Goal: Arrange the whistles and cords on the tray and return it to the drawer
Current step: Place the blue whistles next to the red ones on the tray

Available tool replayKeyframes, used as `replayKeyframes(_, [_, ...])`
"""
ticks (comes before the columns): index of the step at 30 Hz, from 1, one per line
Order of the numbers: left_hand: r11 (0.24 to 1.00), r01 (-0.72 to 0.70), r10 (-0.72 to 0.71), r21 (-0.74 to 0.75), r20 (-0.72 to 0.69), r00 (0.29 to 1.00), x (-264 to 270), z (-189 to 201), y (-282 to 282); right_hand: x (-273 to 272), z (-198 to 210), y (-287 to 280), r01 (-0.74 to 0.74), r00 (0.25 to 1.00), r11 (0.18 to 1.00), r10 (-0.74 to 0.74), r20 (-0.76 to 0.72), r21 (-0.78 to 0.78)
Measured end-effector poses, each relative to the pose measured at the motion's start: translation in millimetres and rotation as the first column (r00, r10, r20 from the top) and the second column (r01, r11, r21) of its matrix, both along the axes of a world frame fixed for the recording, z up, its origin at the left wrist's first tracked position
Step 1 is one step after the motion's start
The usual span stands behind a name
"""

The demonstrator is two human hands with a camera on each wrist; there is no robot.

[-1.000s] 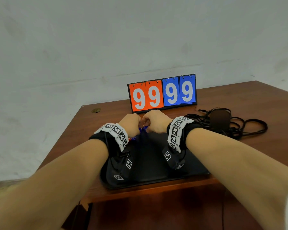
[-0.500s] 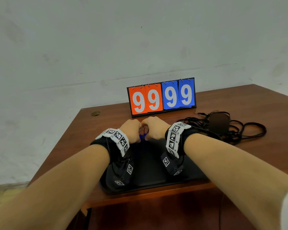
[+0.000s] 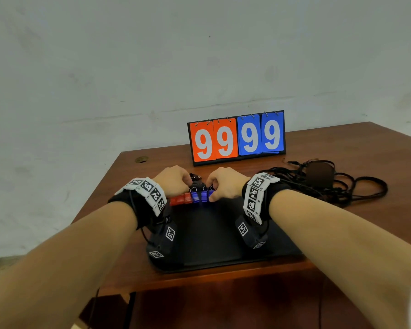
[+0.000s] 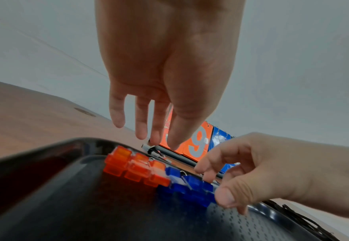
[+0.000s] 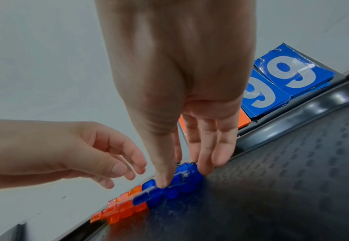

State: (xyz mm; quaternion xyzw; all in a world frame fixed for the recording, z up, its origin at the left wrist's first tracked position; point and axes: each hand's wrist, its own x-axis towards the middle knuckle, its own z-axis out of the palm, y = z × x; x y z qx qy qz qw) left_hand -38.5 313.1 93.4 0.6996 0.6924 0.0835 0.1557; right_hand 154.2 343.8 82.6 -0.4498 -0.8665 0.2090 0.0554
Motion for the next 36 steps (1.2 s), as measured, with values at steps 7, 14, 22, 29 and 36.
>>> replayKeyframes(7, [0.998, 0.007, -0.005, -0.058, 0.031, 1.0, -11.9, -7.1, -4.5, -13.7, -5.5, 4.8, -0.019, 0.999, 1.0, 0.019, 0.043, -0.009])
replayKeyframes(14, [0.998, 0.039, -0.038, -0.057, 0.014, 0.999, -14.1, -14.5, -0.4, -20.2, -8.3, 9.6, -0.041, 0.998, 0.999, 0.041, 0.041, -0.003])
replayKeyframes(22, [0.998, 0.044, -0.043, -0.052, 0.022, 0.999, -16.3, -18.2, 0.9, -23.3, -8.3, 10.4, -0.057, 0.997, 0.998, 0.057, 0.048, -0.003])
replayKeyframes(29, [0.997, 0.049, -0.048, -0.054, 0.024, 0.999, -15.1, -17.5, 0.0, -22.0, -9.3, 9.1, -0.057, 0.997, 0.998, 0.056, 0.047, 0.011])
replayKeyframes(36, [0.996, 0.06, -0.06, -0.073, 0.005, 0.998, -9.0, -12.7, -3.3, -21.7, -9.3, 7.7, -0.065, 0.997, 0.998, 0.064, 0.053, 0.016])
